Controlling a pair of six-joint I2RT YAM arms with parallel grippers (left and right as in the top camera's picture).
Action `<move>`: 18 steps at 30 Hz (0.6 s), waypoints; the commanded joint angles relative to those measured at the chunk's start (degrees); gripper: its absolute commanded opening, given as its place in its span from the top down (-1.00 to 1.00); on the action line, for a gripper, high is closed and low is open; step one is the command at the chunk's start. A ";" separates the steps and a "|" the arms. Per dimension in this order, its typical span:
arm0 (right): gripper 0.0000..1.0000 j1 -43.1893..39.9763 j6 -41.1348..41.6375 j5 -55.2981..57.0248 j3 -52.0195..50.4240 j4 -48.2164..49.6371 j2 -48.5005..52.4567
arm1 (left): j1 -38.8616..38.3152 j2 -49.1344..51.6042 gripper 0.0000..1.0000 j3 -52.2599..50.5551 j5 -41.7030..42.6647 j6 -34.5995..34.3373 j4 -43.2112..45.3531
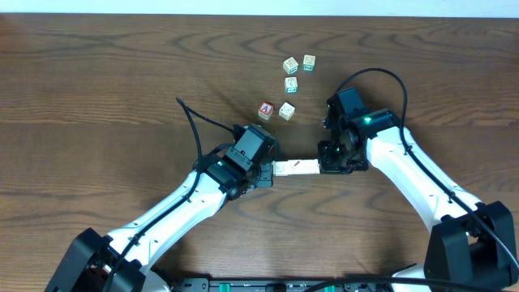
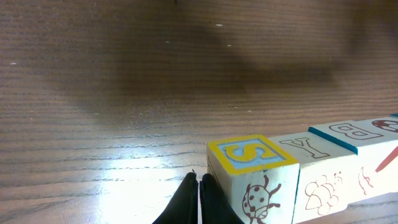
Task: Lift 5 blocks
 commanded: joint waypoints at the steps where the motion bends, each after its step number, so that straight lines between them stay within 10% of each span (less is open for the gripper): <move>1: 0.97 3.89 -0.28 -20.44 1.84 1.03 -1.57 | -2.51 -2.36 0.86 6.36 11.82 0.11 4.79; 18: 0.97 3.89 -0.31 -20.00 1.99 0.15 -4.50 | -2.51 -3.98 0.85 6.75 11.85 0.11 4.59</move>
